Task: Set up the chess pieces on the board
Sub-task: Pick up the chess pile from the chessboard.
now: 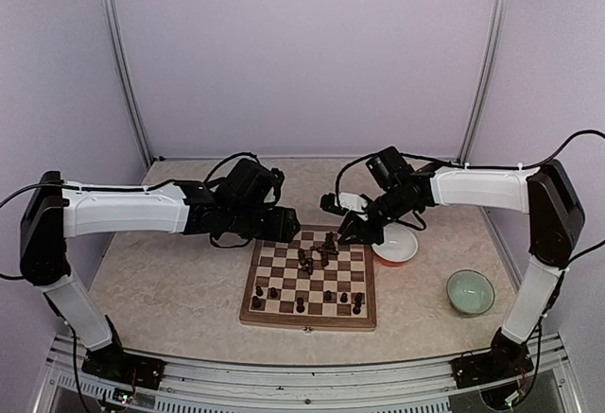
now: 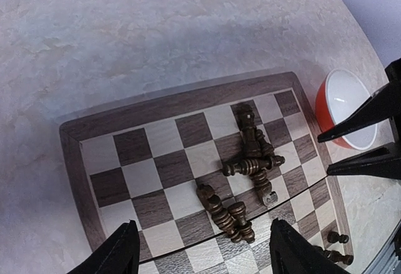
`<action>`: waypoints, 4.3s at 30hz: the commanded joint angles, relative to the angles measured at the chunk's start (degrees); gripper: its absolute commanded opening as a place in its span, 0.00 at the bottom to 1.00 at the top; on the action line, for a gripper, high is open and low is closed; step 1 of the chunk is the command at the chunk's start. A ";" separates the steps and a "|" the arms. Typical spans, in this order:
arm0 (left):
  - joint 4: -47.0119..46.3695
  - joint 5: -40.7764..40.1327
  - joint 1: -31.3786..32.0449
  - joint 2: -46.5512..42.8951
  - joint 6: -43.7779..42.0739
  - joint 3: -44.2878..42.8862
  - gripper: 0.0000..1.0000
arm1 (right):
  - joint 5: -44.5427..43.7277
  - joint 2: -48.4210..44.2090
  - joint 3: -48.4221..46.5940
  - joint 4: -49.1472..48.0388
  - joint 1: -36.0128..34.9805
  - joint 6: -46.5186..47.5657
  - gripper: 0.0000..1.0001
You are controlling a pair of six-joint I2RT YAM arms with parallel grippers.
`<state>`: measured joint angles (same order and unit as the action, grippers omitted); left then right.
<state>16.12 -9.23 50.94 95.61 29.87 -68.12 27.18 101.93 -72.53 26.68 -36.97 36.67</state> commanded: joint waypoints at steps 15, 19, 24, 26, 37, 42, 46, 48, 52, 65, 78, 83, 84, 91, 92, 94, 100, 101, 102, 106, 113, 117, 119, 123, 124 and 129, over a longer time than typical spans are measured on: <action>-3.79 11.91 -2.77 10.42 4.85 -7.14 0.65 | -3.27 10.98 -2.57 -0.45 -0.03 -0.41 0.23; -3.94 12.43 -4.15 9.82 5.18 -6.24 0.66 | -2.96 12.48 -4.85 1.45 -0.03 -0.57 0.22; -5.72 15.73 -5.76 9.78 4.60 -5.61 0.64 | -2.46 10.97 -5.18 3.19 -0.01 0.09 0.25; -4.79 17.10 -5.93 11.19 3.85 -7.69 0.62 | -1.71 10.73 -5.84 4.10 0.05 -0.17 0.28; 0.40 12.82 -6.35 10.46 4.33 -5.55 0.62 | 2.46 7.98 -10.53 7.60 -1.96 -1.34 0.34; 0.46 11.53 -8.13 5.61 6.83 0.14 0.62 | 0.48 11.30 -14.33 7.48 -3.56 1.50 0.33; 0.44 9.63 -8.55 1.76 7.96 3.12 0.63 | 0.45 15.63 -19.27 8.38 -4.88 2.44 0.35; -0.02 9.42 -8.85 -0.13 8.74 4.77 0.63 | -0.58 17.63 -21.26 8.56 -5.61 3.09 0.35; -1.92 9.84 -9.65 -3.44 10.34 8.42 0.64 | -2.69 21.31 -24.89 9.15 -6.71 3.72 0.36; -4.19 11.43 -9.98 -5.03 11.00 12.28 0.62 | -5.97 23.95 -25.64 12.64 -8.56 10.03 0.45; -4.88 11.93 -10.23 -4.93 11.00 13.09 0.62 | -5.51 26.81 -29.08 13.94 -11.46 11.28 0.54; -5.01 11.77 -10.42 -5.30 10.87 13.56 0.62 | -3.76 28.02 -30.54 17.14 -11.46 12.88 0.46; -5.15 11.75 -10.42 -5.34 10.97 13.73 0.62 | -3.39 28.20 -30.63 17.90 -11.46 13.32 0.43; -6.52 12.20 -10.77 -5.01 11.43 14.58 0.62 | -2.20 27.66 -28.38 18.36 -11.16 12.78 0.24; -6.62 12.44 -10.78 -4.76 11.44 14.50 0.62 | -1.99 27.36 -27.81 17.81 -10.93 12.29 0.23; -6.97 12.72 -10.84 -4.58 11.29 14.59 0.62 | -1.50 26.59 -26.63 16.63 -10.36 10.90 0.20; -9.36 14.85 -10.78 -3.96 10.83 14.42 0.62 | 0.73 23.33 -22.78 12.51 -7.85 6.95 0.10; -9.87 15.28 -10.77 -3.87 10.85 14.34 0.62 | 1.34 22.72 -22.10 11.72 -7.38 6.29 0.08; -10.22 15.64 -10.77 -3.73 10.91 14.25 0.62 | 2.04 22.17 -21.45 11.03 -6.95 5.66 0.07; -11.65 16.66 -10.68 -2.82 11.16 14.20 0.62 | 4.55 20.05 -19.09 8.67 -5.57 3.58 0.03; -16.41 21.48 -10.68 -0.81 11.57 14.91 0.62 | 8.48 17.41 -15.98 5.17 -3.63 0.76 0.00; -20.22 23.92 -10.83 0.03 12.15 15.56 0.62 | 10.74 16.50 -15.57 3.80 -2.62 -0.81 0.00; -22.41 25.49 -11.01 0.39 12.80 16.09 0.62 | 11.56 16.14 -15.32 3.43 -2.37 -1.20 0.00; -26.22 28.07 -11.30 1.53 14.59 16.52 0.62 | 12.40 15.72 -14.83 3.13 -2.20 -1.43 0.00; -26.68 28.39 -11.30 2.03 14.77 16.51 0.61 | 12.45 15.67 -14.75 3.04 -2.23 -1.50 0.00; -29.01 30.67 -11.47 3.38 15.77 16.75 0.53 | 12.68 15.62 -14.58 2.99 -2.07 -1.77 0.00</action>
<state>-8.45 18.02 39.92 97.65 44.51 -51.99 38.20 119.66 -88.12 30.44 -39.68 35.83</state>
